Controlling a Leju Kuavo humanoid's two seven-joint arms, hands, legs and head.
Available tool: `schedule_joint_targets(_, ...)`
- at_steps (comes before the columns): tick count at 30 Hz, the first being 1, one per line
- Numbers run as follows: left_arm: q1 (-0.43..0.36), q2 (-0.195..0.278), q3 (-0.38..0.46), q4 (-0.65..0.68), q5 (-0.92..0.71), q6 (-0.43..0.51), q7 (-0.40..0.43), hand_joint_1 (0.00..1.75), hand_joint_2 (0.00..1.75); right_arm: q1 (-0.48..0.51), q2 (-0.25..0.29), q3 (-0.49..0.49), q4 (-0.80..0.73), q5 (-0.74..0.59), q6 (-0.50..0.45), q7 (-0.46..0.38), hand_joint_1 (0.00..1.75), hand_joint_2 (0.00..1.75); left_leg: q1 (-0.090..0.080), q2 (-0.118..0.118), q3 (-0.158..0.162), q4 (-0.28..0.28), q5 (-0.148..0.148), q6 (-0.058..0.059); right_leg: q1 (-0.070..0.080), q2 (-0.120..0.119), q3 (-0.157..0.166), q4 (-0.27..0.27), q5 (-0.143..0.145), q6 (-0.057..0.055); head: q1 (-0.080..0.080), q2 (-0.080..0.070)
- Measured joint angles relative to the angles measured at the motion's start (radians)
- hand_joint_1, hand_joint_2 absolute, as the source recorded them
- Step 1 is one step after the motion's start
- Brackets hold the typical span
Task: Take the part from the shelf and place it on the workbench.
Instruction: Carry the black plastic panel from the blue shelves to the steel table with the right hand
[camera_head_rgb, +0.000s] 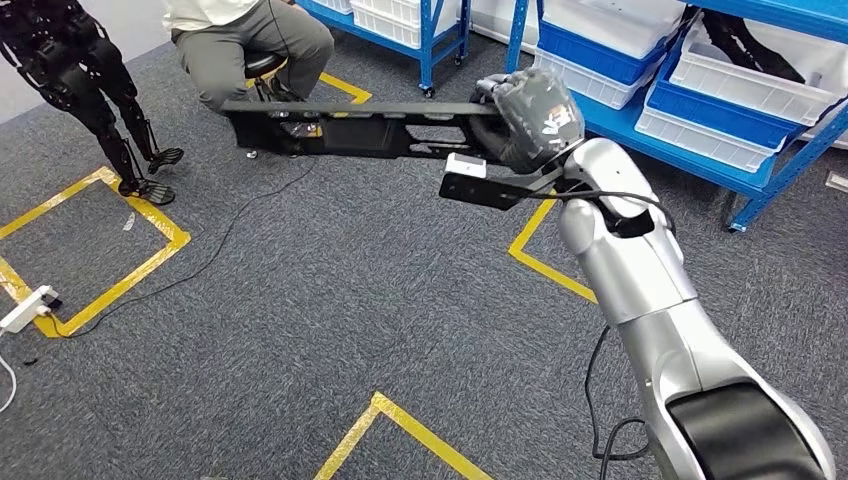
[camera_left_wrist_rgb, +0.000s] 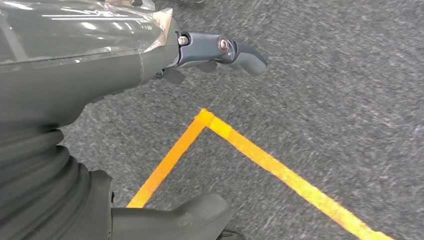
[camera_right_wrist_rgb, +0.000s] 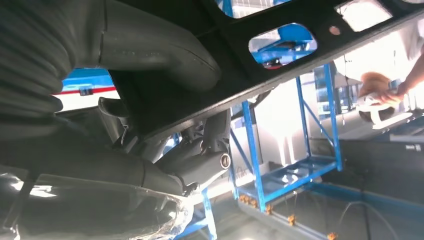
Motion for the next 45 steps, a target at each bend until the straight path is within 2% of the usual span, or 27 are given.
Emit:
schedule_joint_targets(1, 0.002, 0.001, 0.002, 0.0, 0.0, 0.0, -0.002, 0.0, 1.75, -0.02, -0.005, -0.003, 0.013, -0.012, 0.011, -0.009, 1.75, 1.75, 0.0, 0.009, -0.005, 0.003, -0.001, -0.005, -0.002, -0.011, 0.001, -0.002, 0.003, -0.007, 0.0, 0.0)
schedule_joint_targets(3, 0.004, 0.002, 0.004, 0.0, -0.002, -0.001, -0.007, 0.0, 1.75, -0.062, -0.018, -0.008, 0.044, -0.037, 0.026, -0.028, 1.75, 1.75, -0.001, 0.069, -0.029, 0.048, -0.028, -0.015, -0.008, -0.035, 0.004, -0.007, 0.008, -0.018, -0.005, 0.0)
schedule_joint_targets(5, 0.001, 0.001, 0.004, 0.0, -0.007, -0.004, -0.009, 0.0, 1.75, -0.097, -0.035, -0.013, 0.075, -0.058, 0.032, -0.042, 1.75, 1.75, 0.005, 0.132, -0.086, 0.168, -0.088, -0.025, -0.004, -0.06, 0.007, -0.008, 0.007, -0.023, -0.01, 0.0)
schedule_joint_targets(7, -0.001, 0.001, 0.004, 0.0, -0.012, -0.006, -0.009, 0.0, 1.75, -0.12, -0.049, -0.014, 0.101, -0.077, 0.034, -0.052, 1.75, 1.75, 0.014, 0.147, -0.138, 0.272, -0.122, -0.032, -0.001, -0.088, 0.008, -0.008, 0.005, -0.026, -0.01, 0.0)
schedule_joint_targets(8, -0.001, 0.002, 0.004, 0.0, -0.014, -0.007, -0.009, 0.0, 1.75, -0.127, -0.053, -0.013, 0.111, -0.086, 0.034, -0.056, 1.75, 1.75, 0.017, 0.149, -0.142, 0.277, -0.114, -0.035, -0.001, -0.1, 0.008, -0.008, 0.004, -0.026, -0.01, 0.0)
schedule_joint_targets(9, -0.001, 0.003, 0.004, 0.0, -0.015, -0.007, -0.01, 0.0, 1.75, -0.134, -0.057, -0.012, 0.119, -0.095, 0.034, -0.058, 1.75, 1.75, 0.021, 0.154, -0.123, 0.24, -0.09, -0.037, -0.001, -0.111, 0.009, -0.008, 0.003, -0.025, -0.01, 0.0)
schedule_joint_targets(11, -0.002, 0.006, 0.004, 0.0, -0.017, -0.007, -0.01, 0.0, 1.75, -0.147, -0.063, -0.01, 0.129, -0.107, 0.033, -0.059, 1.75, 1.75, 0.021, 0.191, -0.051, 0.107, -0.035, -0.039, 0.001, -0.131, 0.011, -0.007, -0.002, -0.02, -0.01, 0.0)
schedule_joint_targets(13, -0.005, 0.007, 0.004, 0.0, -0.018, -0.007, -0.012, 0.0, 1.75, -0.165, -0.067, -0.009, 0.136, -0.114, 0.032, -0.06, 1.75, 1.75, 0.014, 0.216, -0.007, 0.022, -0.01, -0.031, 0.008, -0.148, 0.012, -0.007, -0.007, -0.01, -0.008, 0.0)
schedule_joint_targets(16, -0.006, 0.008, 0.004, 0.0, -0.019, -0.007, -0.014, 0.0, 1.75, -0.176, -0.067, -0.002, 0.147, -0.117, 0.032, -0.059, 1.75, 1.75, 0.007, 0.187, -0.004, 0.008, -0.006, -0.01, 0.013, -0.171, 0.019, -0.011, -0.014, 0.008, -0.003, 0.0)
schedule_joint_targets(18, -0.006, 0.008, 0.004, 0.0, -0.022, -0.007, -0.015, 0.0, 1.75, -0.177, -0.068, 0.004, 0.153, -0.116, 0.032, -0.059, 1.75, 1.75, 0.007, 0.164, 0.004, -0.002, 0.001, 0.006, 0.009, -0.14, 0.004, 0.028, -0.038, 0.013, -0.001, 0.0)
schedule_joint_targets(20, -0.009, 0.01, 0.003, 0.0, -0.027, -0.007, -0.016, 0.0, 1.75, -0.176, -0.07, 0.01, 0.159, -0.116, 0.033, -0.059, 1.75, 1.75, 0.006, 0.14, 0.006, -0.007, 0.006, 0.017, 0.005, -0.086, -0.056, 0.148, -0.087, 0.005, 0.002, 0.0)
schedule_joint_targets(22, -0.011, 0.011, 0.003, 0.0, -0.03, -0.007, -0.013, 0.0, 1.75, -0.173, -0.068, 0.018, 0.165, -0.117, 0.033, -0.058, 1.75, 1.75, 0.004, 0.11, 0.006, -0.007, 0.006, 0.021, 0.005, -0.063, -0.122, 0.267, -0.121, 0.001, 0.003, 0.0)
schedule_joint_targets(23, -0.009, 0.011, 0.004, 0.0, -0.029, -0.006, -0.011, 0.0, 1.75, -0.171, -0.064, 0.023, 0.167, -0.117, 0.034, -0.057, 1.75, 1.75, 0.003, 0.094, 0.006, -0.006, 0.006, 0.021, 0.006, -0.059, -0.134, 0.279, -0.116, 0.004, 0.003, 0.0)
schedule_joint_targets(24, -0.007, 0.011, 0.004, 0.0, -0.029, -0.006, -0.01, 0.0, 1.75, -0.171, -0.058, 0.029, 0.169, -0.117, 0.034, -0.057, 1.75, 1.75, 0.002, 0.079, 0.006, -0.006, 0.007, 0.021, 0.008, -0.054, -0.126, 0.252, -0.097, 0.009, 0.004, 0.0)
schedule_joint_targets(26, -0.003, 0.01, 0.004, 0.0, -0.027, -0.005, -0.012, 0.0, 1.75, -0.172, -0.037, 0.043, 0.17, -0.119, 0.031, -0.056, 1.75, 1.75, 0.001, 0.052, 0.006, -0.005, 0.007, 0.02, 0.008, -0.021, -0.07, 0.114, -0.033, 0.015, 0.004, 0.0)
schedule_joint_targets(28, -0.001, 0.01, 0.005, 0.0, -0.025, -0.004, -0.017, 0.0, 1.75, -0.173, -0.01, 0.056, 0.172, -0.122, 0.02, -0.054, 1.75, 1.75, 0.0, 0.03, 0.001, -0.002, 0.009, 0.015, 0.007, 0.012, -0.022, 0.011, 0.01, 0.01, 0.002, 0.0)
schedule_joint_targets(29, -0.001, 0.009, 0.005, 0.0, -0.025, -0.004, -0.019, 0.0, 1.75, -0.173, 0.005, 0.062, 0.173, -0.123, 0.014, -0.052, 1.75, 1.75, 0.001, 0.02, -0.002, -0.002, 0.01, 0.011, 0.009, 0.017, -0.014, -0.006, 0.016, 0.006, 0.002, 0.0)
schedule_joint_targets(31, 0.002, 0.01, 0.005, 0.0, -0.024, -0.004, -0.02, 0.0, 1.75, -0.172, 0.034, 0.073, 0.176, -0.127, 0.007, -0.049, 1.75, 1.75, 0.005, 0.002, -0.007, -0.003, 0.013, 0.0, 0.008, -0.005, -0.009, -0.009, 0.02, -0.005, 0.002, 0.0)
schedule_joint_targets(33, 0.007, 0.01, 0.005, 0.001, -0.024, -0.004, -0.019, 0.0, 1.75, -0.172, 0.06, 0.083, 0.178, -0.129, 0.005, -0.047, 1.75, 1.75, 0.003, 0.036, -0.02, 0.019, -0.003, -0.012, 0.004, -0.029, -0.002, -0.016, 0.024, -0.017, -0.001, 0.0)
schedule_joint_targets(35, 0.007, 0.01, 0.005, 0.001, -0.025, -0.004, -0.019, 0.0, 1.75, -0.172, 0.076, 0.091, 0.179, -0.129, 0.004, -0.047, 1.75, 1.75, 0.003, 0.105, -0.064, 0.109, -0.052, -0.023, 0.006, -0.053, 0.003, -0.02, 0.023, -0.028, -0.006, 0.0)
schedule_joint_targets(36, 0.006, 0.01, 0.005, 0.001, -0.026, -0.004, -0.018, 0.0, 1.75, -0.173, 0.083, 0.094, 0.18, -0.129, 0.004, -0.047, 1.75, 1.75, 0.007, 0.128, -0.097, 0.173, -0.08, -0.029, 0.009, -0.067, 0.004, -0.02, 0.022, -0.034, -0.009, 0.0)
schedule_joint_targets(38, 0.007, 0.01, 0.006, 0.001, -0.028, -0.003, -0.015, 0.0, 1.75, -0.172, 0.098, 0.104, 0.183, -0.125, 0.004, -0.051, 1.75, 1.75, 0.016, 0.145, -0.139, 0.25, -0.101, -0.038, 0.013, -0.095, 0.005, -0.02, 0.019, -0.038, -0.008, 0.0)
schedule_joint_targets(39, 0.007, 0.01, 0.006, 0.002, -0.028, -0.002, -0.015, 0.0, 1.75, -0.171, 0.109, 0.113, 0.183, -0.121, 0.004, -0.053, 1.75, 1.75, 0.02, 0.149, -0.135, 0.242, -0.088, -0.041, 0.013, -0.106, 0.005, -0.02, 0.017, -0.039, -0.008, 0.0)
schedule_joint_targets(40, 0.008, 0.011, 0.008, 0.002, -0.028, -0.001, -0.014, 0.0, 1.75, -0.171, 0.122, 0.123, 0.183, -0.115, 0.004, -0.056, 1.75, 1.75, 0.022, 0.156, -0.111, 0.198, -0.063, -0.042, 0.013, -0.115, 0.006, -0.02, 0.016, -0.038, -0.008, 0.0)
schedule_joint_targets(42, 0.006, 0.012, 0.012, 0.001, -0.027, 0.003, -0.015, 0.0, 1.75, -0.171, 0.151, 0.147, 0.176, -0.106, 0.011, -0.061, 1.75, 1.75, 0.021, 0.197, -0.04, 0.075, -0.014, -0.041, 0.018, -0.128, 0.008, -0.019, 0.01, -0.032, -0.008, 0.0)
schedule_joint_targets(44, 0.004, 0.013, 0.015, 0.001, -0.025, 0.006, -0.016, 0.0, 1.75, -0.171, 0.176, 0.179, 0.16, -0.101, 0.028, -0.063, 1.75, 1.75, 0.013, 0.221, -0.002, 0.008, 0.003, -0.031, 0.023, -0.143, 0.01, -0.017, 0.003, -0.023, -0.005, 0.0)
schedule_joint_targets(45, 0.003, 0.014, 0.016, 0.001, -0.024, 0.007, -0.017, 0.0, 1.75, -0.17, 0.187, 0.195, 0.153, -0.1, 0.037, -0.063, 1.75, 1.75, 0.008, 0.214, -0.002, 0.003, 0.001, -0.025, 0.024, -0.153, 0.011, -0.017, 0.001, -0.018, -0.003, 0.0)
